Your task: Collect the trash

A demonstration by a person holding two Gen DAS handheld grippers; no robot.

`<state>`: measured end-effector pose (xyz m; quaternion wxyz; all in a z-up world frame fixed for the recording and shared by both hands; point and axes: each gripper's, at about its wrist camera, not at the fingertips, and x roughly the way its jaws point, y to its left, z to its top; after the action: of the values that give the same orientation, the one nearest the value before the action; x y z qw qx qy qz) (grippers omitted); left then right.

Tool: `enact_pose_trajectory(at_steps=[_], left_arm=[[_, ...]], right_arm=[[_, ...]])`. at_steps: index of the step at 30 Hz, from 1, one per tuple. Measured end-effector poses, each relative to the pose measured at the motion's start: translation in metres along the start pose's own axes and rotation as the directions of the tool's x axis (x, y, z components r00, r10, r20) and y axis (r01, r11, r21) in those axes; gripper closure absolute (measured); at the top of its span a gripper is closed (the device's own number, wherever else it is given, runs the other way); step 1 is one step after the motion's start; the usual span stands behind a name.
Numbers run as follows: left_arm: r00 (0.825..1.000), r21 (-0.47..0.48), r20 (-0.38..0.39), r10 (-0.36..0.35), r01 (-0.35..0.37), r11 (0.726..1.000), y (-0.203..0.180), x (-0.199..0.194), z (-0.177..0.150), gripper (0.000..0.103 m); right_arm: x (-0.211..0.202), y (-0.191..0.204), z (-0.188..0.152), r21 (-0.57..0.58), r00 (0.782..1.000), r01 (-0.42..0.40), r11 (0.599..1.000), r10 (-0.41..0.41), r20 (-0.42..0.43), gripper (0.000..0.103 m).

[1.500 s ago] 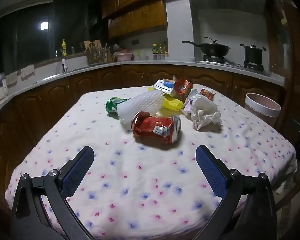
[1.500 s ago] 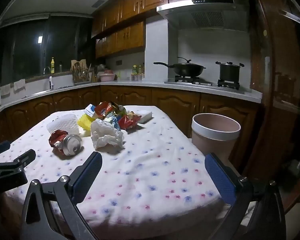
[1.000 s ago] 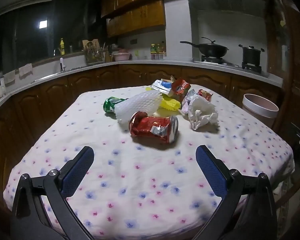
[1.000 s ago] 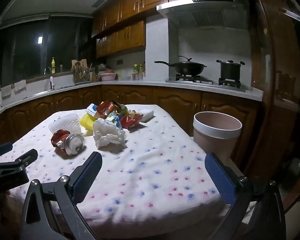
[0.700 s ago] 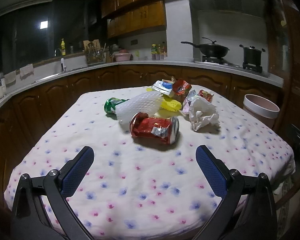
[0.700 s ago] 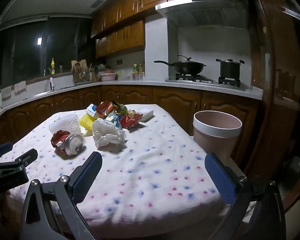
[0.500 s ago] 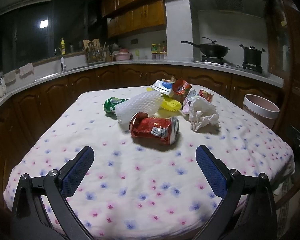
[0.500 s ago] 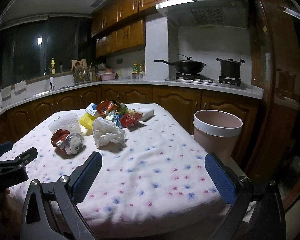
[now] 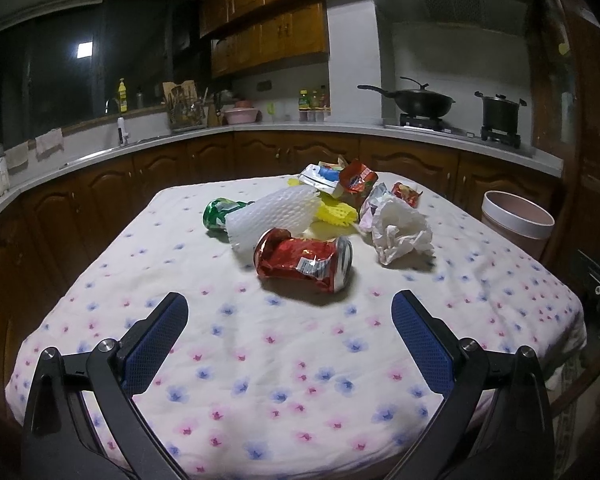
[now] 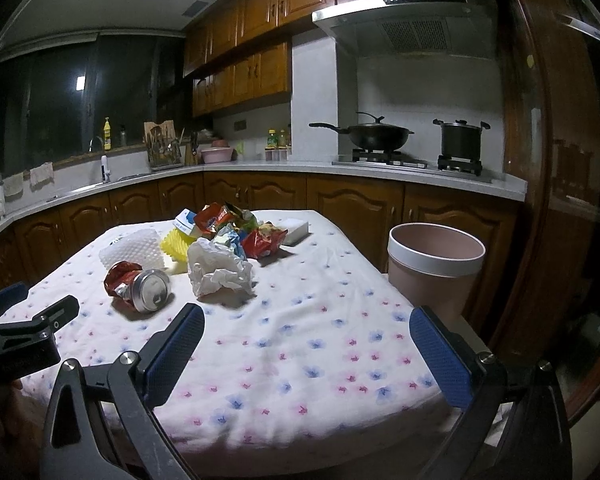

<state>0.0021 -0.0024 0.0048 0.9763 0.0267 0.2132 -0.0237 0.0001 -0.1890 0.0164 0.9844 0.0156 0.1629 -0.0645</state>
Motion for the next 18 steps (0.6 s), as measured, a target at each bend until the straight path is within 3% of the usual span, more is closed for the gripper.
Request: enact_pose_trajectory(at_steps=[18], left_arm=[[1.0,-0.004,0.018,-0.004,0.004,1.0,0.0016,-0.0045,0.0019,0.0]], right_arm=[[-0.004,0.0051,0.0048,-0.008,1.0,-0.014,1.0,0.014,0.012,0.0]])
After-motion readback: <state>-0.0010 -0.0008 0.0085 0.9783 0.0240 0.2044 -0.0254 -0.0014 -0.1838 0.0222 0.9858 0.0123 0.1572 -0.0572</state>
